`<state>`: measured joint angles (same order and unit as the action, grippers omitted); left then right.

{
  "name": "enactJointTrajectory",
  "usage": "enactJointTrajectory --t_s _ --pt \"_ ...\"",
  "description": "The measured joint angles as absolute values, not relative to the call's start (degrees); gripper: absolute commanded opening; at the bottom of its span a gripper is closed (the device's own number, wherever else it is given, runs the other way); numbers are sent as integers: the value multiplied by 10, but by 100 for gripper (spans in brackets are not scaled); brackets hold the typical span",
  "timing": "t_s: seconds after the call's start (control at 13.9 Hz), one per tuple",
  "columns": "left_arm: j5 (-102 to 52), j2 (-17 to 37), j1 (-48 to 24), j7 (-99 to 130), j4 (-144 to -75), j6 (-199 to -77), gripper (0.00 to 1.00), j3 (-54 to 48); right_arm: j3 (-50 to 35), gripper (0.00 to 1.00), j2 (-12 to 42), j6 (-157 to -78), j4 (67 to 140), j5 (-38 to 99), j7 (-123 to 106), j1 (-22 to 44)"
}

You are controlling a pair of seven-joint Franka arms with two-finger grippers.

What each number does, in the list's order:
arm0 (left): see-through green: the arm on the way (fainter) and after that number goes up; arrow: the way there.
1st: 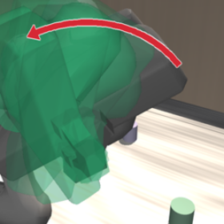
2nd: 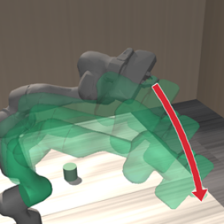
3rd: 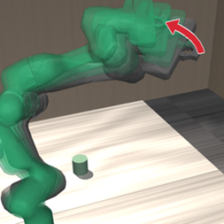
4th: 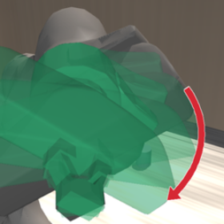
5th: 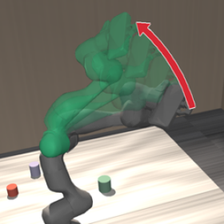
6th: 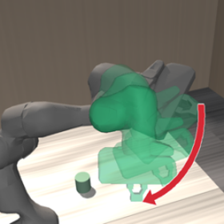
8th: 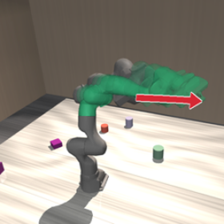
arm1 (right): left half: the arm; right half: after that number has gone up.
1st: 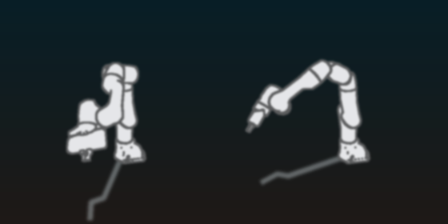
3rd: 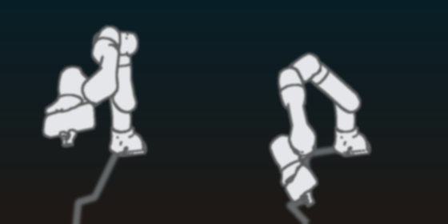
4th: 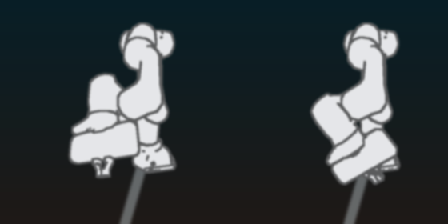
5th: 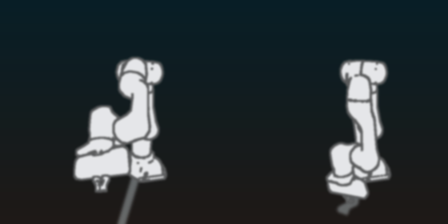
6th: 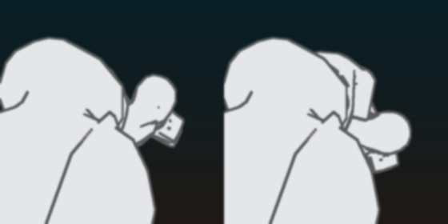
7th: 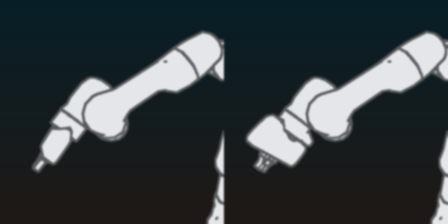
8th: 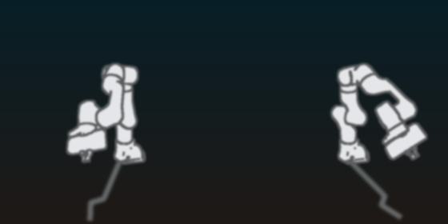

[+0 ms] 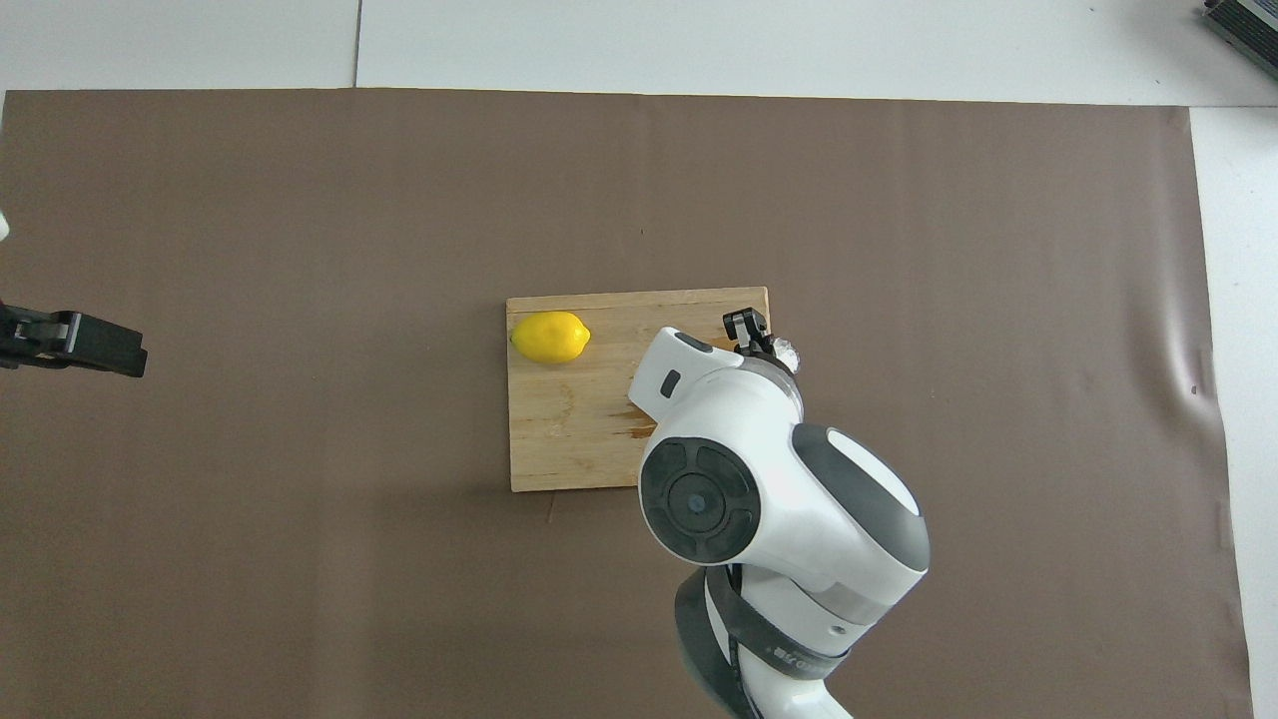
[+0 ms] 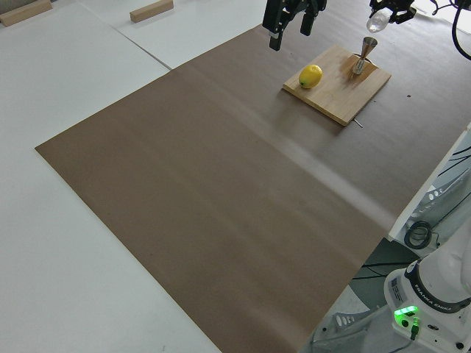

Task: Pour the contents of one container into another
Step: 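Carry the white cup back and lower it onto the table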

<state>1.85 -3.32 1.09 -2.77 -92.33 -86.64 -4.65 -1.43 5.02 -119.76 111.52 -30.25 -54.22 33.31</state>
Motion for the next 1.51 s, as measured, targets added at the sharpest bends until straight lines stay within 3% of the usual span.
enactJointTrajectory --t_s 0.72,1.51 --pt "12 -33 -8 9 -927 -902 100 -54 -12 0 53 -1190 1113 -189 -577 270" --pt "12 -35 -5 3 -932 -902 100 -47 -10 0 58 -1158 1163 88 -878 58"
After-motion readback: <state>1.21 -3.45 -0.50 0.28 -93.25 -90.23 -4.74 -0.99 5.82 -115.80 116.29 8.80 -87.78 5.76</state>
